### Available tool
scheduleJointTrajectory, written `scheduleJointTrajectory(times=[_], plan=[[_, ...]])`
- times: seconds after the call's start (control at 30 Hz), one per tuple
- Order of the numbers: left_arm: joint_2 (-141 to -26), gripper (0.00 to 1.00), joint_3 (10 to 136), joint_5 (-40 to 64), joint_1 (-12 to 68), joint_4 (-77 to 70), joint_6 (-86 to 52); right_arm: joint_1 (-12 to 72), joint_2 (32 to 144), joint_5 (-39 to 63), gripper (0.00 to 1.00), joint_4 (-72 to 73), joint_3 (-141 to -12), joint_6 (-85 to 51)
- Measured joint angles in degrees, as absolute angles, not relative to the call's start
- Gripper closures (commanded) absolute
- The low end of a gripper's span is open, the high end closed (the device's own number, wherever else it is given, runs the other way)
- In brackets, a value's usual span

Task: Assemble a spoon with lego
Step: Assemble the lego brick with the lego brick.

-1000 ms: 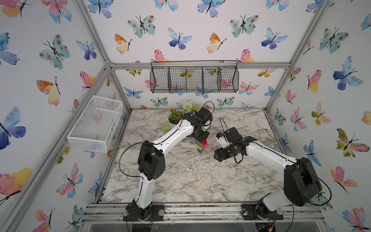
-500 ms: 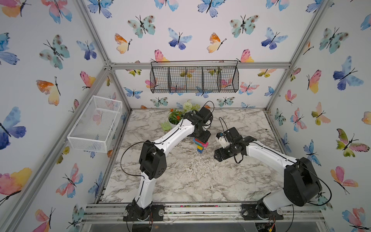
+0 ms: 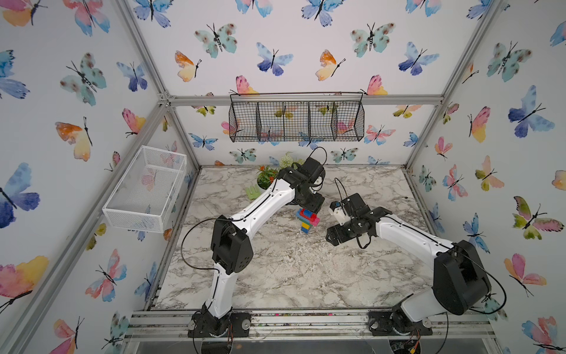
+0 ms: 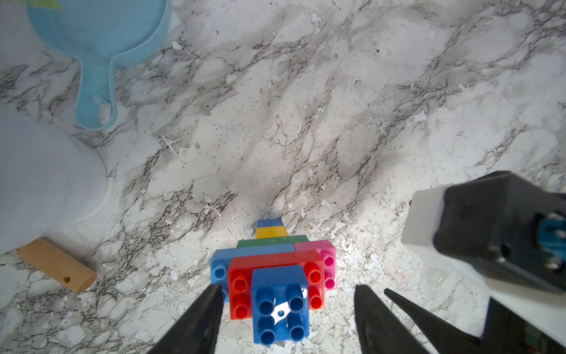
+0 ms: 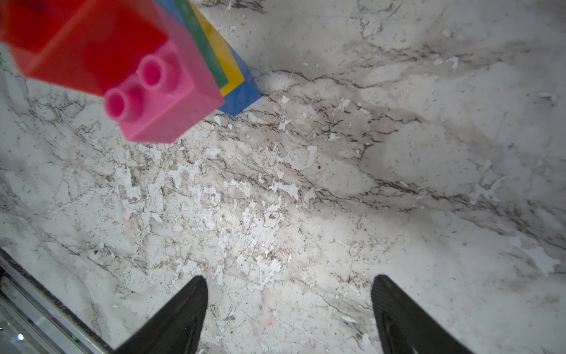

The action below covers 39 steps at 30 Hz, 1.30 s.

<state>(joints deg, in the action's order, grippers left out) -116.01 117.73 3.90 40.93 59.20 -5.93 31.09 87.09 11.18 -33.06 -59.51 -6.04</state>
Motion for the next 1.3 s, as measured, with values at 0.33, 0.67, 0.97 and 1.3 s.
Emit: scheduleJointTrajectory(times=[0.33, 0.67, 0.97, 1.3], plan=[[-88.5, 0.41, 94.2, 6.8, 31.2, 41.7, -13.5, 31.1, 84.6, 17.1, 0.46, -27.2, -67.1, -10.7], [-82.1, 0.86, 75.2, 21.3, 27.5, 24.1, -19.9, 31.1, 92.4, 28.3, 0.98, -17.6, -74.8, -18.8], [-84.6, 0.89, 72.5, 28.0, 28.5, 20.4, -20.9, 31.1, 97.2, 31.8, 0.98, -16.2, -74.6, -21.3], [-86.9, 0.9, 72.1, 28.9, 29.6, 19.1, -20.9, 31.1, 97.6, 32.7, 0.98, -14.6, -74.6, -21.5]])
